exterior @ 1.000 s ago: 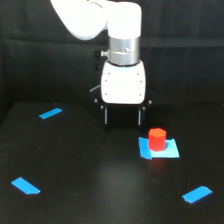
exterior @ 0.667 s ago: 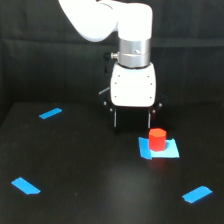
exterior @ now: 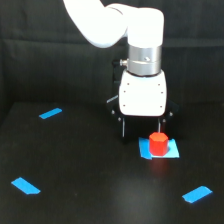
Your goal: Pick up the red object from the table
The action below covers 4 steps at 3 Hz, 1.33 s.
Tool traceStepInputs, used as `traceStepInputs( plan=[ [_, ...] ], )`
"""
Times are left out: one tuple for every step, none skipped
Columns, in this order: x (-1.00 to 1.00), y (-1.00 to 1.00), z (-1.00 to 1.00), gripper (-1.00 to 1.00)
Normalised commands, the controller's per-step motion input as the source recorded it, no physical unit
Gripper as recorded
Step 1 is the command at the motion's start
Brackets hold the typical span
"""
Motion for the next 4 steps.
traceStepInputs(
  plan=[
    [0.02,-0.81,0.1,0.96],
    [0.0,-0.67,0.08,0.94],
    [0.0,-0.5,0.18,0.32],
    [-0.01,-0.66,0.21,-0.35]
  ],
)
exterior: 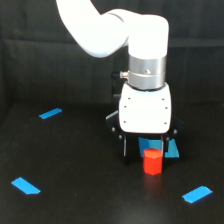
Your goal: Pick up the red object from the table
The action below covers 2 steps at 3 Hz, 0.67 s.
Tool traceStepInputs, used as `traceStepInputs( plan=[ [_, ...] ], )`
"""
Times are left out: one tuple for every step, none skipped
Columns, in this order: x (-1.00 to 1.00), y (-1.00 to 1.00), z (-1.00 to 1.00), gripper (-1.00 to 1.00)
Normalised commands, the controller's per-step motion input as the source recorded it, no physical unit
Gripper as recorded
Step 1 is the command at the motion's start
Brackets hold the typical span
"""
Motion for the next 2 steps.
traceStepInputs(
  plan=[
    [-0.13,-0.15,0.22,-0.81],
    [-0.2,-0.06,0.24,-0.93]
  ],
)
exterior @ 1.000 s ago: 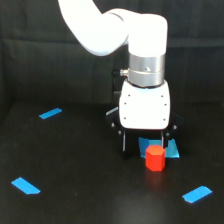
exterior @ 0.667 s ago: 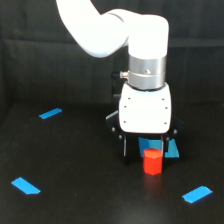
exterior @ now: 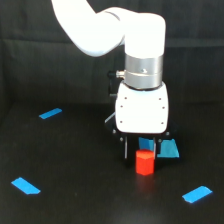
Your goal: Pick up the red object from the table
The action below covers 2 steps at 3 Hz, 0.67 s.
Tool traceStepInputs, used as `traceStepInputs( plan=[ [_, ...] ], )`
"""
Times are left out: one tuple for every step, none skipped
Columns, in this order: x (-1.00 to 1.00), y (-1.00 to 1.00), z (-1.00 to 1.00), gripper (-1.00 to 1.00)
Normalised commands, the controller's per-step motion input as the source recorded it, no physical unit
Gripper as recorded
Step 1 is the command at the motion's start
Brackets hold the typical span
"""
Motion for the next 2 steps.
traceStepInputs(
  plan=[
    [-0.24,-0.06,0.17,-1.0],
    [-0.04,-0.11,0.27,-0.96]
  ],
)
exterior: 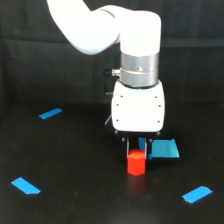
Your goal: Pick up the red object from the table
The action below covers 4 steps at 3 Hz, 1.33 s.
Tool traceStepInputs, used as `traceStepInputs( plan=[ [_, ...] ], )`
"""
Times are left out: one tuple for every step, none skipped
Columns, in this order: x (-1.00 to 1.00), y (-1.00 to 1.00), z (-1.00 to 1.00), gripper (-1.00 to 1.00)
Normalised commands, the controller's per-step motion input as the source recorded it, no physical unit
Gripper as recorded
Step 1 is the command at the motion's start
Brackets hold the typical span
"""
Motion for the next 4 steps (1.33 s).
traceStepInputs(
  plan=[
    [-0.01,-0.24,0.25,-0.99],
    [-0.24,-0.48,1.0,-0.97],
    [-0.25,-0.37,0.97,-0.89],
    [-0.15,-0.41,1.0,-0.97]
  ],
)
